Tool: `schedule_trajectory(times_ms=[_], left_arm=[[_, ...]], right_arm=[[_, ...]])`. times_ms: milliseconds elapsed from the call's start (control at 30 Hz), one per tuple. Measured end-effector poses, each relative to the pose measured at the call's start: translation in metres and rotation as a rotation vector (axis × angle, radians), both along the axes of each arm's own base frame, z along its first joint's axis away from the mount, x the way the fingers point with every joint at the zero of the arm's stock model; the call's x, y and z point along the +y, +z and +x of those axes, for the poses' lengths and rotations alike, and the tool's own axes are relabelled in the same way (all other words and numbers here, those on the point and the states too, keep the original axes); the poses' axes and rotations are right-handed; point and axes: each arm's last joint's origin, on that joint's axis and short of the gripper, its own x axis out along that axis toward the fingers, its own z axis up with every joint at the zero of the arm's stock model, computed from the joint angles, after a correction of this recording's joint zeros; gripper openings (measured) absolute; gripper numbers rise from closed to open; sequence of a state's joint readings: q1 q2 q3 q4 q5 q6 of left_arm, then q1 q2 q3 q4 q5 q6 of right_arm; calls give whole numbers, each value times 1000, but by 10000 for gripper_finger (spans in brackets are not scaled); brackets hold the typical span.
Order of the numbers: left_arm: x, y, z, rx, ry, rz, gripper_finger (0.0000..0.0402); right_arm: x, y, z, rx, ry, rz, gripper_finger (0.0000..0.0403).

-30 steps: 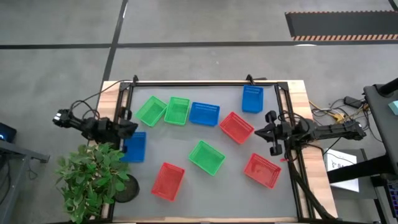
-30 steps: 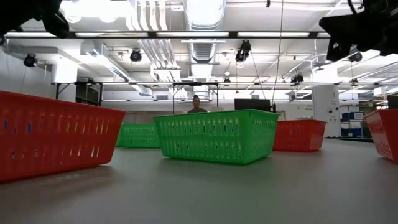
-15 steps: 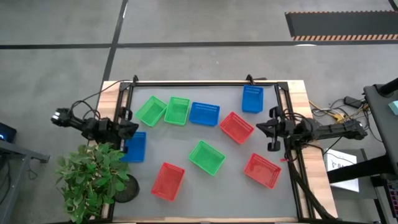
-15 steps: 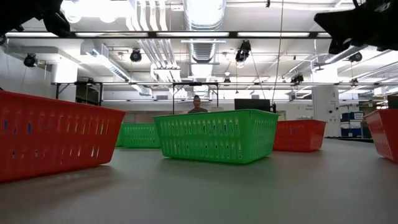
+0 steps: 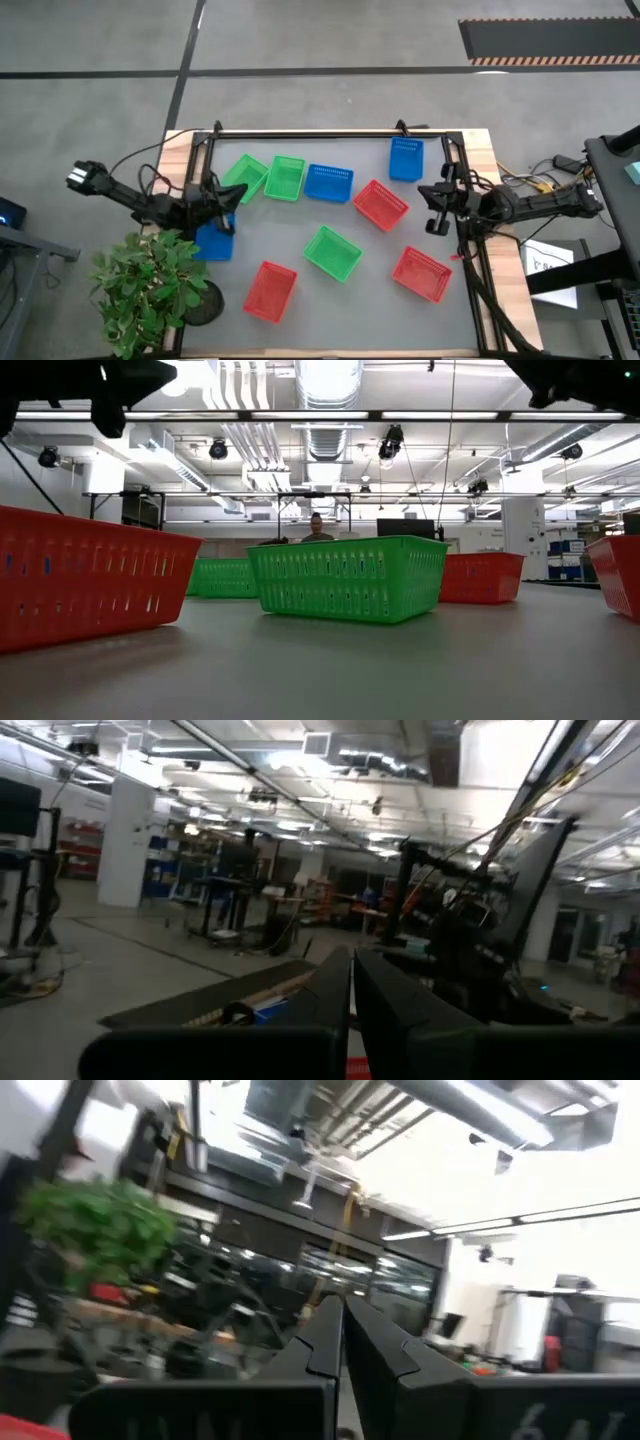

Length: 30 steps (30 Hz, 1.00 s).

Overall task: Stack baskets by color
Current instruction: Stack the top right green basket on the top left green basket

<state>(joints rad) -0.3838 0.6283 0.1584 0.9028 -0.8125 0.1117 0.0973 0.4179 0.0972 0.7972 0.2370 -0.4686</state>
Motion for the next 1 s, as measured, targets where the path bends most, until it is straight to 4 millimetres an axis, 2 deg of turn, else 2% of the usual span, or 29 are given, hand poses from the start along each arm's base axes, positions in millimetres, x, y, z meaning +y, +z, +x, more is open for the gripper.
schedule_trajectory(times_ms=[233, 400, 633, 833, 1000], left_arm=[[-4, 3, 29, 71, 54, -39, 1], [-3, -8, 53, 140, 91, -64, 1], [7, -36, 82, 248, 142, -118, 1], [22, -52, 110, 322, 19, -210, 1], [27, -61, 135, 561, -83, -242, 1]], right_arm=[[2, -4, 21, 173, -16, -27, 9], [2, -7, 23, 197, 12, 17, 9], [2, -10, 24, 219, 16, 23, 9], [2, -10, 24, 226, 12, 13, 9], [2, -10, 24, 227, 13, 14, 9]])
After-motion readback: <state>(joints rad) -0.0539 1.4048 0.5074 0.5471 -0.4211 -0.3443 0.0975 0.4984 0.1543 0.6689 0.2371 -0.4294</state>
